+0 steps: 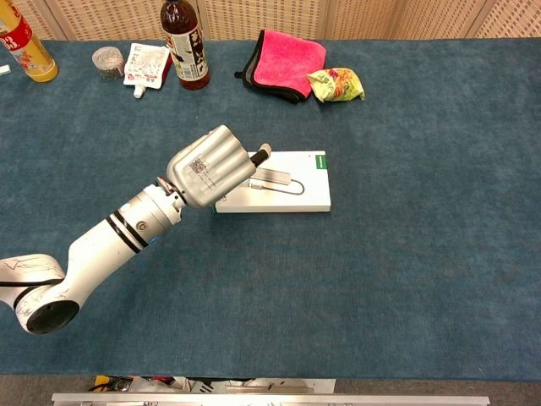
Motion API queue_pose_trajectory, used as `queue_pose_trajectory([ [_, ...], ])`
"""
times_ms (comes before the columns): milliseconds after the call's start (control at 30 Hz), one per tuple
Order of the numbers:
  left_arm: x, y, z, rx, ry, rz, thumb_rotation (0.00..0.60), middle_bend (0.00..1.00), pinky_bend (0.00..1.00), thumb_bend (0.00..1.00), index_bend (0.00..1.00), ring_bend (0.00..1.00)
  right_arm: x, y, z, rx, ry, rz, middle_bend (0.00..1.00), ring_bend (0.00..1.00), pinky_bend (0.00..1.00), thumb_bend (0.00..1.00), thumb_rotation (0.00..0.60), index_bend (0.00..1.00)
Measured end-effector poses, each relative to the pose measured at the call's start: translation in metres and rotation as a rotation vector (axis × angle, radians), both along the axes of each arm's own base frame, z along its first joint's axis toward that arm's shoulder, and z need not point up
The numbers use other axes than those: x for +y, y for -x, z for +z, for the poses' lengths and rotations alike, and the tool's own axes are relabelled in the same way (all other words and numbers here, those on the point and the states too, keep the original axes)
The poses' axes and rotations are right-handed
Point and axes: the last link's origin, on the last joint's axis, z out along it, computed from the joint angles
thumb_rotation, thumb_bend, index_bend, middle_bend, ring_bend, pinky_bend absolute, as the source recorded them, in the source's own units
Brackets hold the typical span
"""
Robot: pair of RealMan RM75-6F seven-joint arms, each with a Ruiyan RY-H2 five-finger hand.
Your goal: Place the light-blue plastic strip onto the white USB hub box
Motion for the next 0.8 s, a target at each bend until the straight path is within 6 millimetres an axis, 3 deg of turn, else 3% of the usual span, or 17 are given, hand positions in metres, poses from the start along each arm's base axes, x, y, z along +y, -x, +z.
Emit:
queue_pose_trajectory([
  [300,-0.009,-0.002,0.001,0.035,-0.004,0.002,0.600,0.83,1.00,0.28,0.23,0.91,-0.001,-0.005,-0.006,0.010,-0.040,0.012,0.45,0.31,0.27,0.47,0.394,0.34],
  [533,-0.011,-0.002,0.005,0.071,-0.035,-0.028,0.600,0.78,0.95,0.28,0.17,0.88,-0.004,-0.007,-0.012,0.009,-0.061,0.020,0.45,0.31,0.27,0.46,0.395,0.34],
  [800,-0.016,-0.005,0.004,0.070,-0.025,-0.042,0.600,0.75,0.92,0.28,0.14,0.86,-0.009,-0.016,-0.025,0.003,-0.119,0.053,0.45,0.31,0.27,0.39,0.397,0.34],
])
